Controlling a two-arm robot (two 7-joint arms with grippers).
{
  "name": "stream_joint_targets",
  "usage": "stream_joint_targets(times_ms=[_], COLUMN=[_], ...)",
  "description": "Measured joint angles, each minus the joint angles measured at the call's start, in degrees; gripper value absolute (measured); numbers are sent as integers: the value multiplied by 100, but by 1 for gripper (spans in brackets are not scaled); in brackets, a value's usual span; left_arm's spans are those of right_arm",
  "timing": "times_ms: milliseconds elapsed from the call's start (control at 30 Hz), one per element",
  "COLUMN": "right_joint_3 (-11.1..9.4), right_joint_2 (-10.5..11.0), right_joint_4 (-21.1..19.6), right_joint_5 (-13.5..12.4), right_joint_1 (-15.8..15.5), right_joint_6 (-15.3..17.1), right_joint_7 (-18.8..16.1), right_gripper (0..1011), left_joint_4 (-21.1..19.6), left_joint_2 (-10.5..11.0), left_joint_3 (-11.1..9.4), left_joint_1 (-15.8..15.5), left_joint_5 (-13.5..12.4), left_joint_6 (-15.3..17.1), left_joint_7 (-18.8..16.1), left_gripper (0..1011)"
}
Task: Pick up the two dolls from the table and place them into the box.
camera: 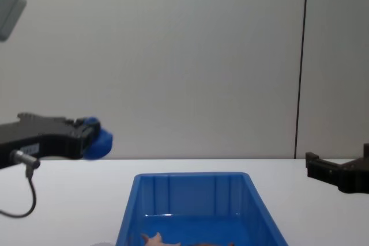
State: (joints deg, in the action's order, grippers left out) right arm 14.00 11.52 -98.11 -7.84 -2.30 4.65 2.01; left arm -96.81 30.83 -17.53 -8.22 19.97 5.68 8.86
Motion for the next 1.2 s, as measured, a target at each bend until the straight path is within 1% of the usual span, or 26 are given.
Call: stream_joint_targets(times_ms=[200, 233, 333, 433, 467, 567, 667, 700, 733, 767, 800, 833, 867, 1000, 1033, 1067, 1100, 1133, 1167, 1200], right_joint_3=[0, 0, 0, 0, -1, 0, 0, 0, 0, 0, -1, 0, 0, 0, 0, 0, 0, -1, 0, 0], right_joint_2=[0, 0, 0, 0, 0, 0, 0, 0, 0, 0, 0, 0, 0, 0, 0, 0, 0, 0, 0, 0], right_joint_4=[0, 0, 0, 0, 0, 0, 0, 0, 0, 0, 0, 0, 0, 0, 0, 0, 0, 0, 0, 0], right_joint_5=[0, 0, 0, 0, 0, 0, 0, 0, 0, 0, 0, 0, 0, 0, 0, 0, 0, 0, 0, 0], right_joint_1=[0, 0, 0, 0, 0, 0, 0, 0, 0, 0, 0, 0, 0, 0, 0, 0, 0, 0, 0, 0], right_joint_6=[0, 0, 0, 0, 0, 0, 0, 0, 0, 0, 0, 0, 0, 0, 0, 0, 0, 0, 0, 0], right_joint_7=[0, 0, 0, 0, 0, 0, 0, 0, 0, 0, 0, 0, 0, 0, 0, 0, 0, 0, 0, 0], right_gripper=[1001, 1001, 1001, 1001, 1001, 1001, 1001, 1001, 1001, 1000, 1001, 1001, 1001, 1001, 1001, 1001, 1001, 1001, 1000, 1001], left_joint_4=[31, 31, 94, 141, 182, 260, 345, 375, 419, 419, 459, 476, 510, 564, 585, 595, 613, 621, 629, 642], left_joint_2=[-100, -100, -176, -228, -269, -347, -428, -456, -496, -496, -530, -545, -575, -624, -645, -655, -670, -678, -685, -698], left_joint_3=[2, 2, -11, -26, -39, -67, -101, -112, -129, -129, -144, -150, -163, -183, -191, -195, -202, -205, -208, -213], left_joint_1=[-115, -115, -203, -268, -313, -399, -485, -512, -553, -553, -591, -608, -639, -687, -708, -718, -734, -743, -750, -764], left_joint_5=[78, 78, 142, 178, 208, 255, 295, 302, 316, 316, 332, 339, 348, 363, 371, 374, 381, 384, 386, 389], left_joint_6=[-369, -369, -544, -621, -678, -749, -791, -798, -814, -814, -829, -835, -848, -867, -876, -879, -884, -887, -891, -897], left_joint_7=[326, 326, 567, 719, 842, 1059, 1292, 1339, 1436, 1436, 1518, 1559, 1623, 1740, 1786, 1807, 1845, 1864, 1880, 1911], left_gripper=[73, 72, 72, 73, 72, 76, 160, 202, 202, 235, 287, 310, 367, 446, 508, 547, 565, 609, 624, 668])
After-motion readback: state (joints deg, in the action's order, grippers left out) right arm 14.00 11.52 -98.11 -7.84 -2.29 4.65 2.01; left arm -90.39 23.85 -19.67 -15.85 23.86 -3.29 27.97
